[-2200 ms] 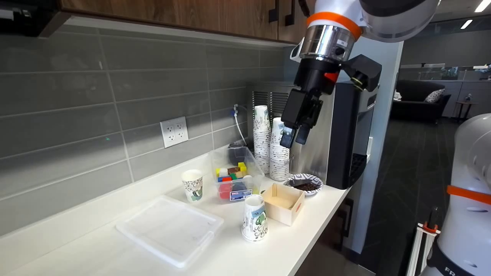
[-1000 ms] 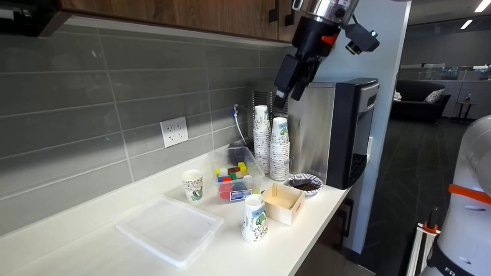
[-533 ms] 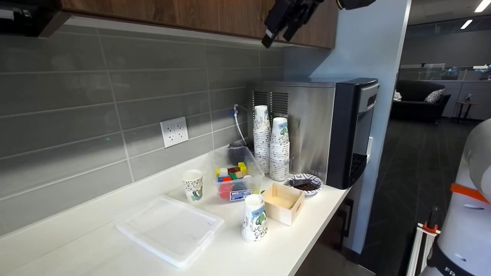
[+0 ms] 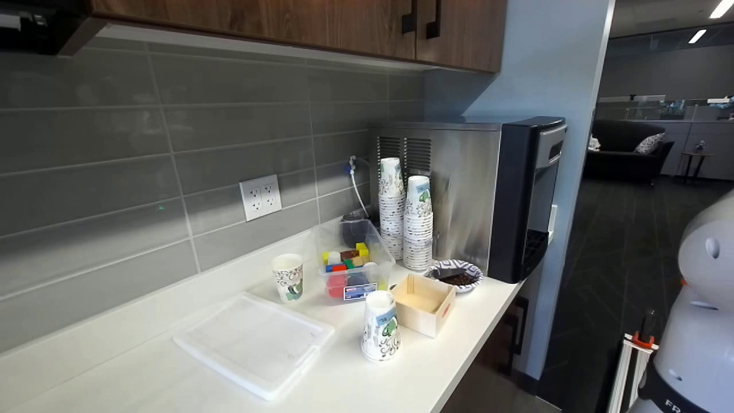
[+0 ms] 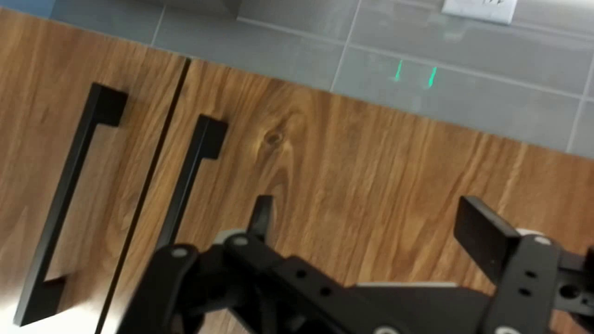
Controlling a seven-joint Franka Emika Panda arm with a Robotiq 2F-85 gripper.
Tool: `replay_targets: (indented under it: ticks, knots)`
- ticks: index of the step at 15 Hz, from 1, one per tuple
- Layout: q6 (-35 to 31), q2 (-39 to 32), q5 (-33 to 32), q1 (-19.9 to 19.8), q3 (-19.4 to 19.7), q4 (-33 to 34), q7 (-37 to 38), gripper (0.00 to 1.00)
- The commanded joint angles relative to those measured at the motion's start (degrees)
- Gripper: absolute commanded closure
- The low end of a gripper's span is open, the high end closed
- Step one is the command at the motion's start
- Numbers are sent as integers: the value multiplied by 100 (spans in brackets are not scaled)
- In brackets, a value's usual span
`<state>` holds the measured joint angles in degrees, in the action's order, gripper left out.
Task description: Open and close the top left cabinet door
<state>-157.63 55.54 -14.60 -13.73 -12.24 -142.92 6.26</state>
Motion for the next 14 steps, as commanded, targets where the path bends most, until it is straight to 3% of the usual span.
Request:
replay_targets:
  ticks: [1, 8, 14]
  knots:
    - [-999, -273, -273, -1080, -402, 325, 529, 0]
    - [-1991, -317, 71, -3274, -1202, 702, 954, 0]
    - [-2505, -471, 561, -4380, -1798, 901, 1124, 0]
